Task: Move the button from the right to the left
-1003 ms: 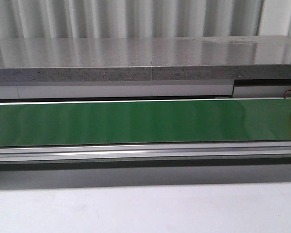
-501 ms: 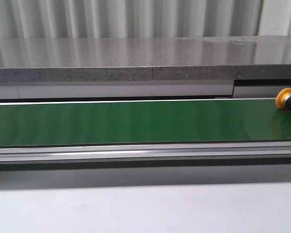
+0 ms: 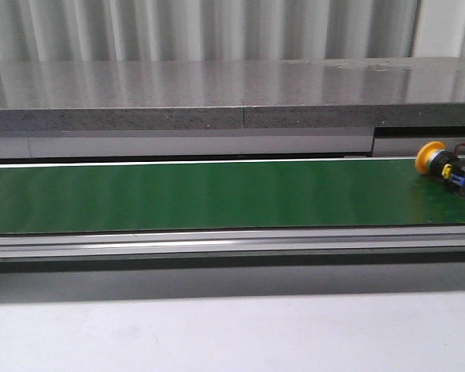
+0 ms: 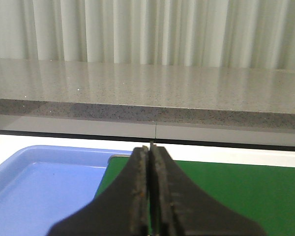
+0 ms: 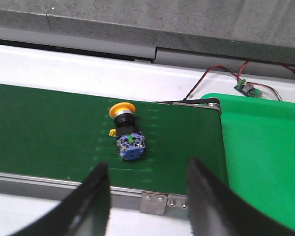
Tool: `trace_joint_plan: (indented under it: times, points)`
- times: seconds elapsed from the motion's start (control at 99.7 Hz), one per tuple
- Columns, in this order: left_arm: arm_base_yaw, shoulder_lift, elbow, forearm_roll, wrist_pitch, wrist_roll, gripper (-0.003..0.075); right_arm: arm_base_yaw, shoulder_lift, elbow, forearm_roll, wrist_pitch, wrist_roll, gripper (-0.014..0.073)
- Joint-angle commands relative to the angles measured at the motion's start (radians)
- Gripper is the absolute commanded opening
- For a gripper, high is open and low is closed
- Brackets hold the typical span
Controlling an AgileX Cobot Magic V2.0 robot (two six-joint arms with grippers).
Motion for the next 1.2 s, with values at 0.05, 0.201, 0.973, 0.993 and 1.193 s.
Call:
trace_joint_plan:
  times: [0.05, 0.201, 0.973, 0.993, 1.193]
  points:
    - [-0.009, -0.035, 0.025, 0.000, -0.082, -0.008, -0.0020, -0.001, -0.010, -0.018, 0.029, -0.071, -0.010, 0.0015]
    - [-0.009, -0.035, 0.025, 0.000, -0.082, -0.008, -0.0020, -0.001, -0.009, -0.018, 0.029, -0.070, -0.010, -0.0069]
    - [-0.009, -0.035, 0.025, 0.000, -0.082, -0.008, -0.0020, -0.001, -0.009, -0.018, 0.029, -0.070, -0.010, -0.0068]
    - [-0.009, -0.035, 0.025, 0.000, -0.082, -0.008, -0.0020, -0.001, -0.009, -0.018, 0.029, -0.070, -0.010, -0.0068]
    - [-0.009, -0.035, 0.025, 0.000, -0.090, -0.008, -0.0020, -0.001, -0.009, -0.018, 0.029, -0.070, -0.010, -0.0068]
